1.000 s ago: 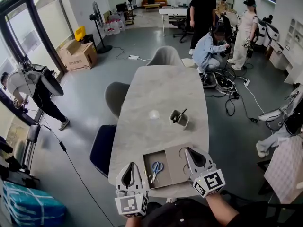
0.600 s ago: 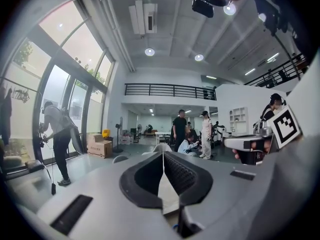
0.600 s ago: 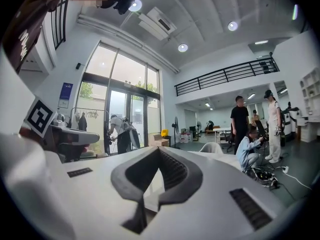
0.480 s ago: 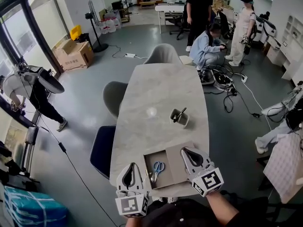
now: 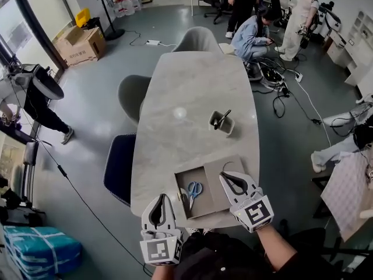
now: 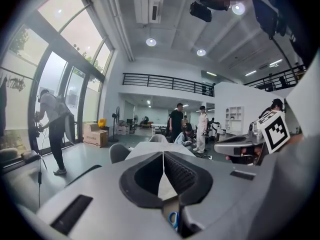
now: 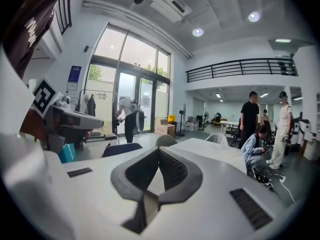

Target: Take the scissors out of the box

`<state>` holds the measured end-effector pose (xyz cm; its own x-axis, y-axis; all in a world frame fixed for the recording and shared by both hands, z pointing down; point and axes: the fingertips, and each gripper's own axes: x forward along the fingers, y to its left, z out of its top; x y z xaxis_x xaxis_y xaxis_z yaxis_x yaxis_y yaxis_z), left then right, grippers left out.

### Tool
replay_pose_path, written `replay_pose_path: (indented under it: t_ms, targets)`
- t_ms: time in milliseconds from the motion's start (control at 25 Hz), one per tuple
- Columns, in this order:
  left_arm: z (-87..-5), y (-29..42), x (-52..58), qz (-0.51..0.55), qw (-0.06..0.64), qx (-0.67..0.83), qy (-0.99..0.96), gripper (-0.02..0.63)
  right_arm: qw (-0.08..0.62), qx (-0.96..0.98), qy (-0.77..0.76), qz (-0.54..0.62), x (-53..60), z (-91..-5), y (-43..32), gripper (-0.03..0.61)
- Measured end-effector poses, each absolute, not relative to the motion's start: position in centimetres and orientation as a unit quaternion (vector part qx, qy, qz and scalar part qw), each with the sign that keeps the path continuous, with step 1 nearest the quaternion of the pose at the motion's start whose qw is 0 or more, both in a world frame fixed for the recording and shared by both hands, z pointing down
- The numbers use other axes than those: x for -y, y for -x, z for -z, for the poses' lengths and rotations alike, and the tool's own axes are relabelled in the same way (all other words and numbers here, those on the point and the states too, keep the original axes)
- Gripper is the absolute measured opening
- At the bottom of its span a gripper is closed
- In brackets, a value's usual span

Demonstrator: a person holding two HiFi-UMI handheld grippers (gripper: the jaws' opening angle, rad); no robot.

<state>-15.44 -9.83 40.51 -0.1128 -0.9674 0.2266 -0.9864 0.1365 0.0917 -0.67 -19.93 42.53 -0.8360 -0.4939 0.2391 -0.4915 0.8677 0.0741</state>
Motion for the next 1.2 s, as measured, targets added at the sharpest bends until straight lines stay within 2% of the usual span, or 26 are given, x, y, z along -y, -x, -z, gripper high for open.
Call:
replay_pose_path:
  t_ms: [480, 800, 1120, 1200]
  targets:
    - [-47.4, 16.0, 9.5, -0.055, 0.176, 0.739, -0.648, 0.017, 0.28, 0.948, -0.141, 0.051, 18.8, -52.5, 4.9, -0.003]
    - [-51.5, 15.8, 10.1, -0.062, 0.211, 0.732, -0.645, 0.017, 0.345, 0.932, -0.086, 0.069, 18.5, -58.5, 6.2, -0.003]
    - [-55.3, 15.3, 9.5, -0.067, 0.243, 0.73, -0.635, 0.017, 0.433, 0.865, 0.098, 0.235, 16.2, -65.4, 7.5, -0.002]
    - [-56.0, 15.2, 9.5, -0.067, 0.248, 0.73, -0.634, 0.017, 0.449, 0.833, 0.162, 0.281, 15.5, -67.0, 7.7, 0.02]
